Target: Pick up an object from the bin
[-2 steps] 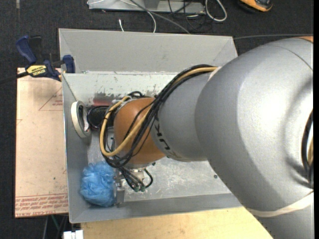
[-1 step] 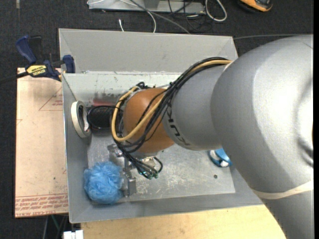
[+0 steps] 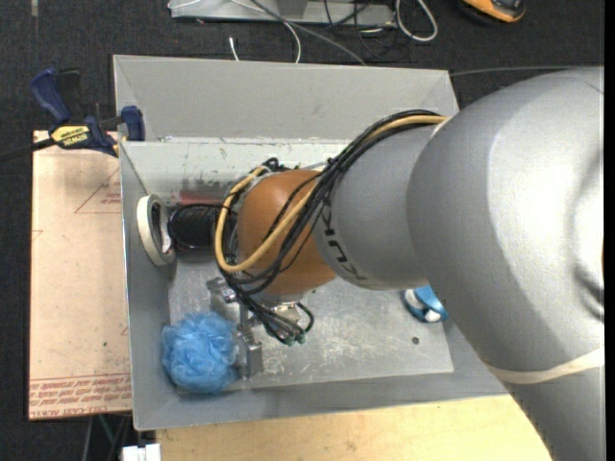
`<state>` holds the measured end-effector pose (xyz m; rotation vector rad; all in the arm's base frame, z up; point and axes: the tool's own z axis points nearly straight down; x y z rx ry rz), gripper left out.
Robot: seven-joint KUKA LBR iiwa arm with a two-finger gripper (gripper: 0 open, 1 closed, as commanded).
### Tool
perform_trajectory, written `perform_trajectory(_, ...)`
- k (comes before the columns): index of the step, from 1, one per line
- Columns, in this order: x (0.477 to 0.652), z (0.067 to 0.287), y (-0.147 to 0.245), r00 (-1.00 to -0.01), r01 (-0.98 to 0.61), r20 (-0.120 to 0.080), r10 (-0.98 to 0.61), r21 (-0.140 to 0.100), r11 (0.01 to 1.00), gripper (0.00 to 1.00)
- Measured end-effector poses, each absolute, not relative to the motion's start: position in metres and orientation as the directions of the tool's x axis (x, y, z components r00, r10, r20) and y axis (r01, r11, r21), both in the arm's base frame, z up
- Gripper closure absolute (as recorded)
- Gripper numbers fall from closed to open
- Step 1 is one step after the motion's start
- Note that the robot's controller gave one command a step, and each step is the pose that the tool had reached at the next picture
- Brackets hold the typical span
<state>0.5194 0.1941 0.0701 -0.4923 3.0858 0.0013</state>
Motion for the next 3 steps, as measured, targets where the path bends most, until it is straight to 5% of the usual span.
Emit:
perform_trajectory(1, 0.532, 0.131, 0.195, -0.951, -0.308, -0.026, -0.308, -0.002, 0.951, 0.0)
perform_trajectory(2, 0.513, 0.109, 0.213, -0.95, -0.311, -0.01, -0.311, -0.001, 0.95, 1.0)
perform_trajectory(3, 0.513, 0.109, 0.213, -0.95, -0.311, -0.01, -0.311, -0.001, 0.95, 1.0)
